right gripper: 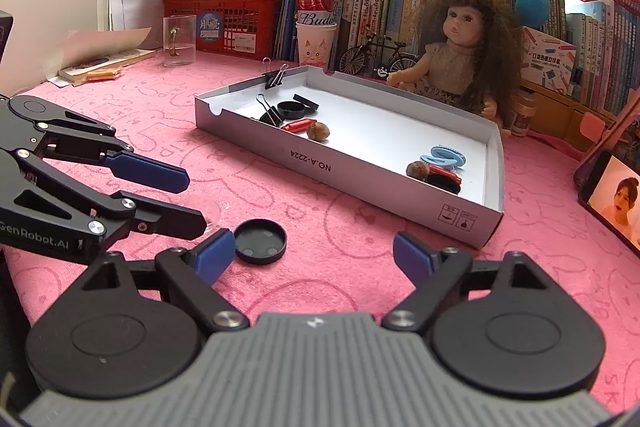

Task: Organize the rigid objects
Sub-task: 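Move the left tool to the clear petri dish while the right tool approaches a black lid, then close the left tool on the petri dish while the right tool closes on the black lid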

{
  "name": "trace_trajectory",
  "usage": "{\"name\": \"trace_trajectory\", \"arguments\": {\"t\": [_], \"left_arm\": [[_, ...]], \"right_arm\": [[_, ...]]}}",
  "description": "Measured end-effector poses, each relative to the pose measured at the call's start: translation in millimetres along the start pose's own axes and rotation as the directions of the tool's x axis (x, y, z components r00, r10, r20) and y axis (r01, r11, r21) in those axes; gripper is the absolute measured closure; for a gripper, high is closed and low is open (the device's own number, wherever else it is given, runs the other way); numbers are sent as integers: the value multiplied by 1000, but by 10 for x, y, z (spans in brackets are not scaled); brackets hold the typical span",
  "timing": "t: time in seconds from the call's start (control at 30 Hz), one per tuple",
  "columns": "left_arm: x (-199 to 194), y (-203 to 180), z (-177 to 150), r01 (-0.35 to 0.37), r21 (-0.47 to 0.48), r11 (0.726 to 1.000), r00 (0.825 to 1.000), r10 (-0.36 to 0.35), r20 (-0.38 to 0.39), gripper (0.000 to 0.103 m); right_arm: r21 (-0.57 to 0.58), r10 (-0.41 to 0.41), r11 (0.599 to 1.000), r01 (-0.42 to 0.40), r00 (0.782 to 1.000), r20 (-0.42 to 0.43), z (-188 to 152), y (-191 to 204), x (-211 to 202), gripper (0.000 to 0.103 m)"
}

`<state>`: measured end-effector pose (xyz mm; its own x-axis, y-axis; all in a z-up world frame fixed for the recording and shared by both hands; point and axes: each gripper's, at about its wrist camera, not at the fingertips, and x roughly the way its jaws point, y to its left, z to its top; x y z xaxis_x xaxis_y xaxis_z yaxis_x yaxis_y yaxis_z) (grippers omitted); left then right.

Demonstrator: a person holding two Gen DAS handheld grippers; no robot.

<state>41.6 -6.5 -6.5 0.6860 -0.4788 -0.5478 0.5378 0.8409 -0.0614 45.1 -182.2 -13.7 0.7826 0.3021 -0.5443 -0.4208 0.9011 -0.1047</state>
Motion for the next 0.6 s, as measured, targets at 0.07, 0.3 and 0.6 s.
{"name": "trace_trajectory", "arguments": {"t": [0.07,0.3,0.6], "left_arm": [[25,-10,-12,5,-2,1000,1000,-5,-7,75],[28,19,-1,-10,-22,1000,1000,10,-1,81],[16,91,33,-39,-51,998,999,39,3,81]], "right_arm": [[-8,8,1000,-8,1000,-2,-5,16,-1,13],[-21,21,1000,-21,1000,-4,-16,60,22,16],[-1,17,1000,-17,1000,-3,-13,105,67,26]]}}
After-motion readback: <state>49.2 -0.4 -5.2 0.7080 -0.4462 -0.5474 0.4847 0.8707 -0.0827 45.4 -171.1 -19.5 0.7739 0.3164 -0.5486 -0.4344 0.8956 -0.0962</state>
